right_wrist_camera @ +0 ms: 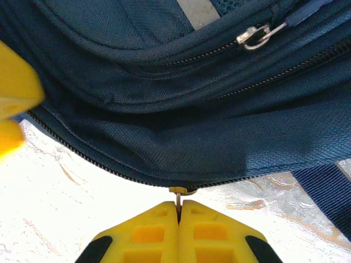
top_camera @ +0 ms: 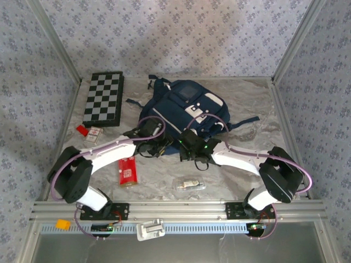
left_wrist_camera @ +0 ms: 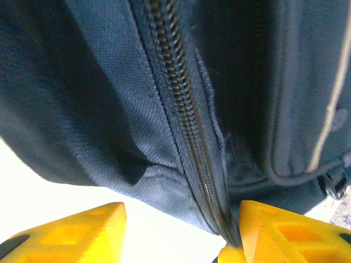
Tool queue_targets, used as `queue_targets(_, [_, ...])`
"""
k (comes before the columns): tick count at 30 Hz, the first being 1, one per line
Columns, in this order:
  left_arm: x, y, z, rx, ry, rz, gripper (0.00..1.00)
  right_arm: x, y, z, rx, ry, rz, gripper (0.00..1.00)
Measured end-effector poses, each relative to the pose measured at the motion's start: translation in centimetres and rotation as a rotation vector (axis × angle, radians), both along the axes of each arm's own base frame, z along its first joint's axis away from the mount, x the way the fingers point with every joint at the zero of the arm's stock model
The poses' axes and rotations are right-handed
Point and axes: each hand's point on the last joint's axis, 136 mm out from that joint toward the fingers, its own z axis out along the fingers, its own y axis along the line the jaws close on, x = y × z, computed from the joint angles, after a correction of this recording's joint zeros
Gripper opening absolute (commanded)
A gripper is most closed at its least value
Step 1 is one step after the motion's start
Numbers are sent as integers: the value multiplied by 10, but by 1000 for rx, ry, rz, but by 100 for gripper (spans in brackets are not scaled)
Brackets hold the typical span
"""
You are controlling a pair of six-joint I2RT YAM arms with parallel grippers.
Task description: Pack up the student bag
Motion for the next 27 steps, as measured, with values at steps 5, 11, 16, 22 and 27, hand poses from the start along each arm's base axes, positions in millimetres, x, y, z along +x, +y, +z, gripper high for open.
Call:
queue_targets(5, [8,-7,-13,9,20,13,22,-1,0,0,1,1,-1,0])
queue_targets(11, [11,-1,-15,28,14,7,0,3,-5,0,-18,-12,-19,0])
queue_targets(16, [17,13,1,22,-19,16,0,7,-16,10,-19,-31,-49,0])
queue_targets(22, [23,34,25,7,-74,9,0,24,-60,8,1,-21,-165,0])
queue_targets(27, [21,41,21,7,-54,-23,0,33,-90,2,25,11,-235,0])
